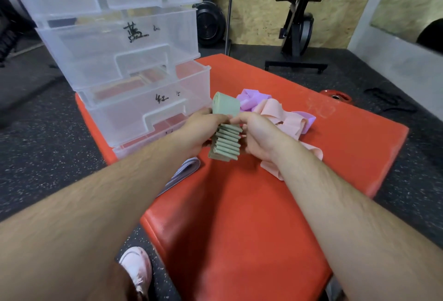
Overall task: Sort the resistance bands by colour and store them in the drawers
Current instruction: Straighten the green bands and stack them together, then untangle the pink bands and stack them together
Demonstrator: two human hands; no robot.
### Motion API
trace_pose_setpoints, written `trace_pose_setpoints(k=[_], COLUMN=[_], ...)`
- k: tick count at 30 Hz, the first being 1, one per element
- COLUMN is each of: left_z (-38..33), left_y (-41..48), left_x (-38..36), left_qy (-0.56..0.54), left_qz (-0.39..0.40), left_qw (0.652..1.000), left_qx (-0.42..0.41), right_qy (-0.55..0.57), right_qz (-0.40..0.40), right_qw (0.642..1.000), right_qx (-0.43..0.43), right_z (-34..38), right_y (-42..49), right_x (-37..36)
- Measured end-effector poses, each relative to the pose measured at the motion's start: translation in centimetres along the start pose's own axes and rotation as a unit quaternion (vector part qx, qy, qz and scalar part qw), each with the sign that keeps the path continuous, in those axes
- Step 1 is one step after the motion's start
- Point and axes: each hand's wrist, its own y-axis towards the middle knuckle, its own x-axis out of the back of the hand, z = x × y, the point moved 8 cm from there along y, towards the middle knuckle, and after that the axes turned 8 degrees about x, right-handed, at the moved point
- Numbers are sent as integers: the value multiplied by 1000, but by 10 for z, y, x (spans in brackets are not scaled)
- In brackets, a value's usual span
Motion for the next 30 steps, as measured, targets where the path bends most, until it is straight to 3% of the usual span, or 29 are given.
trace_pose_setpoints(k=[3,9,13,20,22,24,27,30], left_z=[0,4,10,5,11,20,23,21], left_y=[4,-4,-4,-3,1,9,11,13], left_x=[1,-6,-4,6,9,10,10,8], left_qy=[-10,115,116,203,263,323,417,431], left_qz=[2,-46,-47,-80,-71,-51,-45,-52], left_qw=[1000,990,990,970,957,939,903,895], left_qx=[-12,-62,-71,-106,-98,-102,-87,-106], right_qy=[-17,10,6,44,-40,-194,-389,-520], right_qz=[-27,-123,-176,-195,-174,-165,-164,-155], right_qw=[999,989,981,975,981,965,902,830], right_qx=[13,77,80,97,75,67,95,128], right_z=[-1,-2,-15,-22,-26,-25,-13,-8], right_y=[5,22,36,55,58,56,46,38], right_x=[8,20,25,13,8,7,4,1])
